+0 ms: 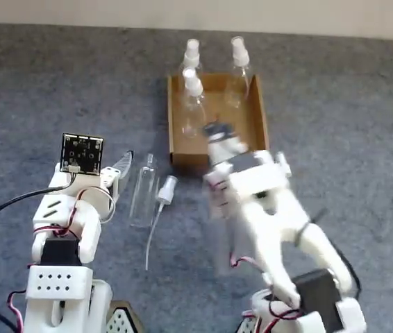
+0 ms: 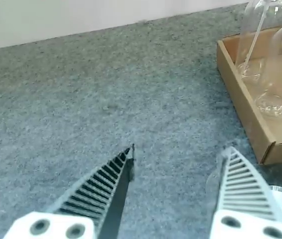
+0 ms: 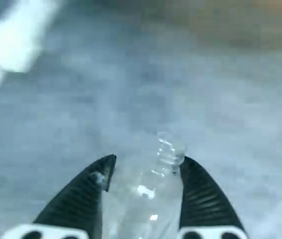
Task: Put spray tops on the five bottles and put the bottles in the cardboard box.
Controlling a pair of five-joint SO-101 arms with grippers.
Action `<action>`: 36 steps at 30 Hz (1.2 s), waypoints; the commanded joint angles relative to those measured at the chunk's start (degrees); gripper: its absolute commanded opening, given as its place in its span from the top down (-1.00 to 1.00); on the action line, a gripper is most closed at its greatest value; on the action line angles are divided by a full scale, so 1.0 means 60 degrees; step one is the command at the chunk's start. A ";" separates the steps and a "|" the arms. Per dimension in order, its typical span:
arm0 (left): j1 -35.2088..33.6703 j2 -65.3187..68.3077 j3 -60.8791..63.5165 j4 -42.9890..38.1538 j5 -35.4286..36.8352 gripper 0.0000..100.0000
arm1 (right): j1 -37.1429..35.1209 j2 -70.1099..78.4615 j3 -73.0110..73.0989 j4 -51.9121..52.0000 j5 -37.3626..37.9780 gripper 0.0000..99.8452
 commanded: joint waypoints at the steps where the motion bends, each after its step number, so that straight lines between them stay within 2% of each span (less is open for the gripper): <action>1: 0.0154 0.0022 -0.0125 -0.0205 -0.0073 0.49 | 0.2278 -0.1033 -0.1253 0.1165 0.1670 0.85; 5: 0.0154 0.0037 -0.0608 0.0176 -0.0103 0.59 | 0.4374 -0.0901 -0.2659 0.2381 0.3780 0.85; 10: 0.0432 0.0344 -0.2601 0.2828 -0.0234 0.57 | 0.6674 0.0095 -0.3934 0.2703 0.5773 0.85; 14: 0.1722 0.2190 -0.4549 0.5040 -0.1377 0.56 | 0.8007 0.1604 -0.4799 0.2689 0.7385 0.85; 18: 0.2601 0.4564 -0.6396 0.6535 -0.1538 0.60 | 0.8711 0.3289 -0.5751 0.2527 0.7619 0.85; 21: 0.2835 0.5868 -0.7128 0.6696 -0.1538 0.60 | 0.9223 0.4242 -0.6352 0.2088 0.7619 0.85; 23: 0.2864 0.6264 -0.7260 0.6696 -0.1509 0.60 | 0.9985 0.4418 -0.6850 0.2117 0.7707 0.84; 26: 0.2864 0.6440 -0.7275 0.6696 -0.1495 0.60 | 1.0718 0.4403 -0.7451 0.2835 0.8293 0.78; 30: 0.2879 0.6469 -0.7333 0.6755 -0.1480 0.59 | 1.0762 0.4403 -0.7905 0.5004 0.9846 0.57; 33: 0.2806 0.6762 -0.7172 0.6681 -0.1495 0.59 | 1.0484 0.4432 -0.7685 0.5223 1.0139 0.44; 36: 0.2879 0.7480 -0.7363 0.6681 -0.1509 0.59 | 1.0161 0.4388 -0.6557 0.5194 1.0212 0.40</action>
